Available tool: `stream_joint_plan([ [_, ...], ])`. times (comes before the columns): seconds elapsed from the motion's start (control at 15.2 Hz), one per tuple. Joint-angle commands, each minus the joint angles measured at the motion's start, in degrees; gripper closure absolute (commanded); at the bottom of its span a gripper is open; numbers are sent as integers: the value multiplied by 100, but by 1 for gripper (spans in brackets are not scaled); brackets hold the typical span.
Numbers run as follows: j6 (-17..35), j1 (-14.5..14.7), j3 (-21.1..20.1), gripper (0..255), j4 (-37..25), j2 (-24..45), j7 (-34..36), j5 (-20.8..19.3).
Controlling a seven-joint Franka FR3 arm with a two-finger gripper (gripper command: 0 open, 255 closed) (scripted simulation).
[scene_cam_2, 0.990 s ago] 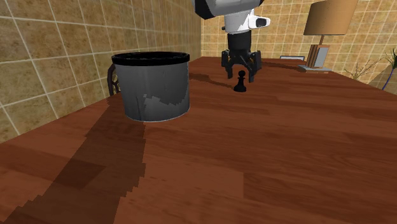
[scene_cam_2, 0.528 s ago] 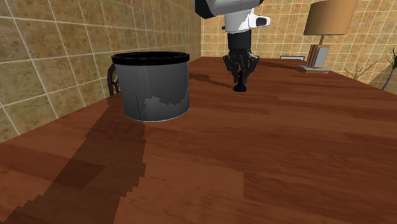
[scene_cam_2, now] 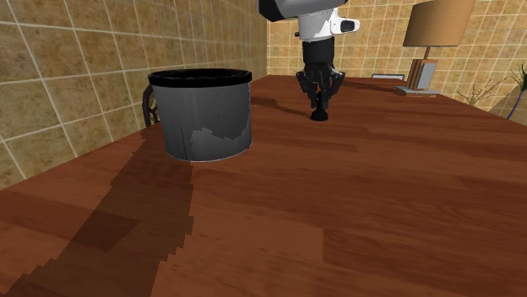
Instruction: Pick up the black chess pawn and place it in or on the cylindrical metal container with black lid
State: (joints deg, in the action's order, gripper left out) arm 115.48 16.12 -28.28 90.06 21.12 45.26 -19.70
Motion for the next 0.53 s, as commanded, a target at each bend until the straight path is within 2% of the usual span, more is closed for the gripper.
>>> stream_joint_plan([
  [0.0, -124, 8, -11, 255, -101, -19, -24, 24],
  [0.46, -624, 42, -45, 255, -567, -71, -134, 96],
])
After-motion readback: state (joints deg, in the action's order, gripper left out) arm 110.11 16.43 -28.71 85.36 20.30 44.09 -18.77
